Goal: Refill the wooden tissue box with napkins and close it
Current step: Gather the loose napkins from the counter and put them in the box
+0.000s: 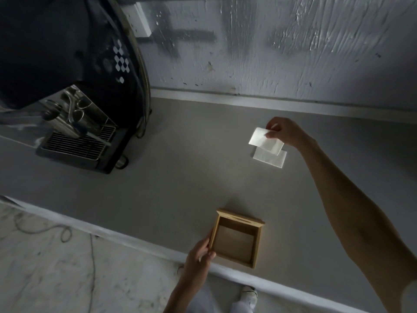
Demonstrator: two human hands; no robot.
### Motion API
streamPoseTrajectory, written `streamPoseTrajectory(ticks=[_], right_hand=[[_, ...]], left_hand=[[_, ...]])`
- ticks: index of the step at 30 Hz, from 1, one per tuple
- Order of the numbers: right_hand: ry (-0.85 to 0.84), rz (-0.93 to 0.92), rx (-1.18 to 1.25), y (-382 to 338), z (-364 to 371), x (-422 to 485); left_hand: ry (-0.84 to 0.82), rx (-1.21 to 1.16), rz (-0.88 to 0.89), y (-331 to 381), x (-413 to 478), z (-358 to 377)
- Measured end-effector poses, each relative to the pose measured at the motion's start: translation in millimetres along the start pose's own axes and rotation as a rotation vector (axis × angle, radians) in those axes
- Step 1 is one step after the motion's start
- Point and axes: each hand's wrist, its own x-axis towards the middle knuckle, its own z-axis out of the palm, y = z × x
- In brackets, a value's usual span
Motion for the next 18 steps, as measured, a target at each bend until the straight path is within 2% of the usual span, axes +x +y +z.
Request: streamPoseTrajectory(ticks=[4, 7, 10, 15, 18], right_hand=[[-0.103, 0.068, -0.004, 11.7, 11.7, 3.4], [-0.12, 0.108, -0.09, 25.1, 28.4, 3.9], [-0.091, 0.187, -0.172, 34.0, 40.5, -2.6], [0.029, 0.219, -0.096, 33.7, 39.7, -4.5], [0.042, 0.234, -0.104, 34.8, 41.1, -3.0]], left_hand=[[0.014, 0.006, 0.001, -3.8, 1.3, 0.9], [0.03, 0.004, 0.009, -5.0, 0.8, 1.7], [0.028, 0.001, 0.013, -8.1, 1.6, 0.7], [0.033, 0.006, 0.013, -9.3, 3.0, 0.8], [0.032, 0.012, 0.032, -9.0, 3.2, 2.1]])
